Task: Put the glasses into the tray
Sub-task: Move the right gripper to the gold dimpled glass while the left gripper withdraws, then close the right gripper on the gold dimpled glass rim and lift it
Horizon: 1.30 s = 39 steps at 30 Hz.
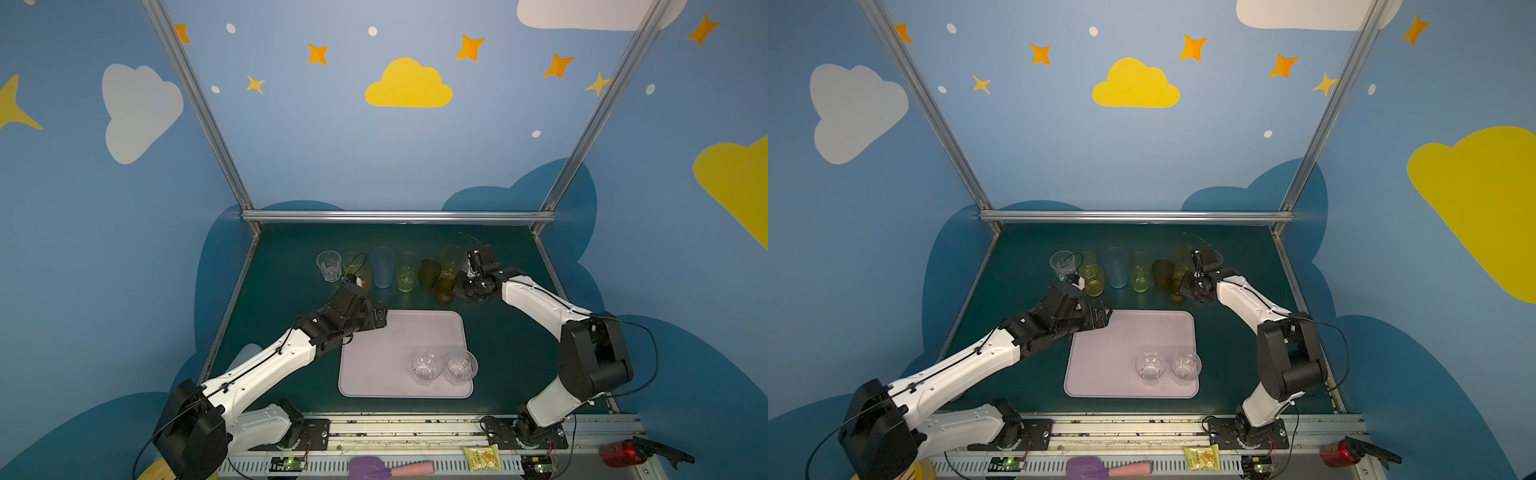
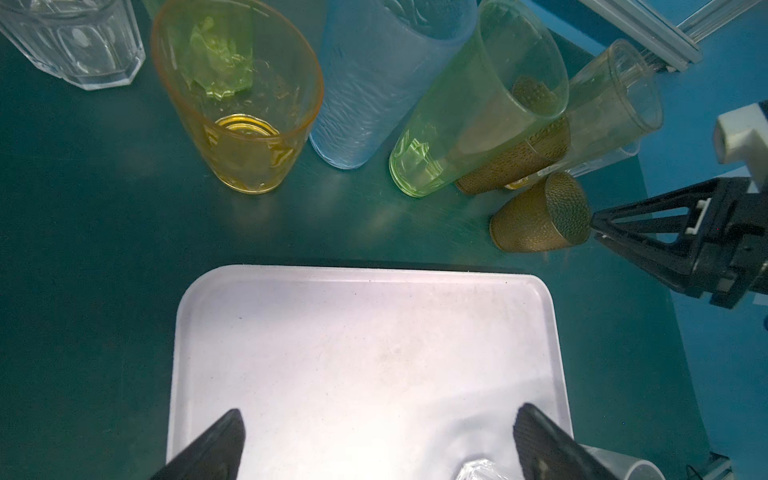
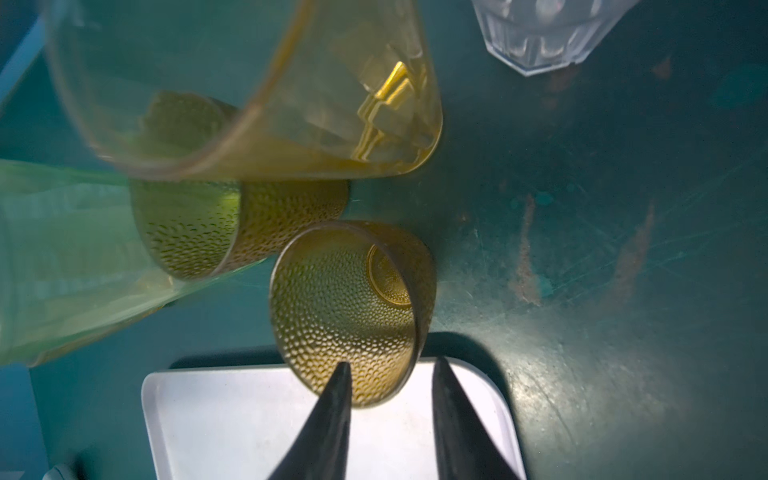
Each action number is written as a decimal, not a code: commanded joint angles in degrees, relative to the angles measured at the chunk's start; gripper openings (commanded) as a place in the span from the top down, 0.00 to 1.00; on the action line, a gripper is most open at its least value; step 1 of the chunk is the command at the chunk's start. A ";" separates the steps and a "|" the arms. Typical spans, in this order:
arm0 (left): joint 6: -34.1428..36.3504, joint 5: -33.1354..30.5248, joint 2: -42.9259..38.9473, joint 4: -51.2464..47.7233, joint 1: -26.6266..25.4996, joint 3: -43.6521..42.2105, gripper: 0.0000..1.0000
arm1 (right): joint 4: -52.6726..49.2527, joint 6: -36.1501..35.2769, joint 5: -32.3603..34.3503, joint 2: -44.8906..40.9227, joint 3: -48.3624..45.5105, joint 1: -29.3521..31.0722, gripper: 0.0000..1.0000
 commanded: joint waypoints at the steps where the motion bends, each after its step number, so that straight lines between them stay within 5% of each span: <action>1: -0.04 0.22 -0.07 0.23 0.33 -0.35 0.00 | 0.04 -0.22 0.45 1.45 1.83 -0.16 0.69; 13: -0.47 0.00 -0.21 -0.04 0.43 -0.36 0.00 | 0.12 -0.23 0.51 2.86 2.04 -0.51 0.82; 39: -0.59 0.35 -0.33 -0.14 0.48 -0.46 0.00 | 0.45 -0.44 -1.92 4.89 2.48 -0.78 0.84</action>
